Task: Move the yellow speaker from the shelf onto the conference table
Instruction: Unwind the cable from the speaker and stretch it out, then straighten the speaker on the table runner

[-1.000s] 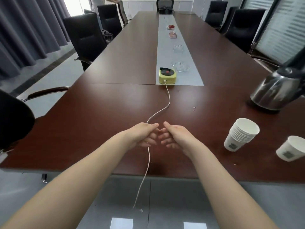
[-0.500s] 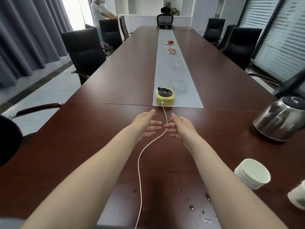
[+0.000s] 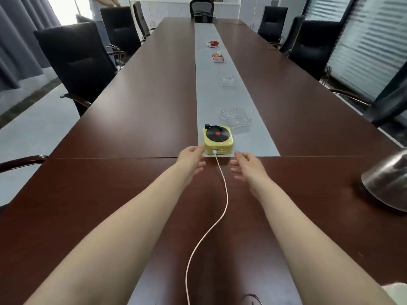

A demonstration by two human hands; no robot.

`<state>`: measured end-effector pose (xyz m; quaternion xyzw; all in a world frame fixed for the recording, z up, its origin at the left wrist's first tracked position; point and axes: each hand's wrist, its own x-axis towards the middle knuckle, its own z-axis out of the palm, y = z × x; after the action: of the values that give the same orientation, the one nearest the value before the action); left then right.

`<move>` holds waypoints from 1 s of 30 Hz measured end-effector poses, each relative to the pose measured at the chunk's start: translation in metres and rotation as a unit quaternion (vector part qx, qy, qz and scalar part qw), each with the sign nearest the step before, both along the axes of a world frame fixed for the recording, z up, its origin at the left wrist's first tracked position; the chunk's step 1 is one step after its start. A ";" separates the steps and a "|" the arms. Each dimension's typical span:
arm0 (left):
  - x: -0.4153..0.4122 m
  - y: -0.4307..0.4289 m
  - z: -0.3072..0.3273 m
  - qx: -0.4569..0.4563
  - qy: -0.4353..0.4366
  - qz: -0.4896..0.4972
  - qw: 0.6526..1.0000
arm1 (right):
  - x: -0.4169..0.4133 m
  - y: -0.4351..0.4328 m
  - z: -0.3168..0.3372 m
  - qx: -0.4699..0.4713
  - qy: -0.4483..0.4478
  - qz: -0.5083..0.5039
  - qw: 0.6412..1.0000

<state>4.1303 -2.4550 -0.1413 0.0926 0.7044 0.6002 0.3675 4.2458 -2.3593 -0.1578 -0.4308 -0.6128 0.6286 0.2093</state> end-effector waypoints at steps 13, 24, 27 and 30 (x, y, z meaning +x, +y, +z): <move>-0.084 0.077 -0.061 -0.081 0.058 0.028 0.995 | -0.077 0.095 -0.044 0.012 -0.081 -0.014 0.997; -0.107 0.147 -0.107 -0.059 0.049 -0.009 0.997 | -0.126 0.160 -0.089 0.026 -0.095 -0.006 0.995; -0.110 0.160 -0.119 -0.049 0.069 -0.025 0.996 | -0.134 0.168 -0.103 0.016 -0.086 0.001 0.996; -0.111 0.165 -0.128 -0.038 0.067 -0.031 0.997 | -0.136 0.173 -0.118 0.007 -0.065 0.011 0.998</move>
<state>4.0189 -2.2905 -0.2697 0.1408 0.7467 0.5534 0.3411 4.1094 -2.1861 -0.2759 -0.4624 -0.6348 0.5968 0.1647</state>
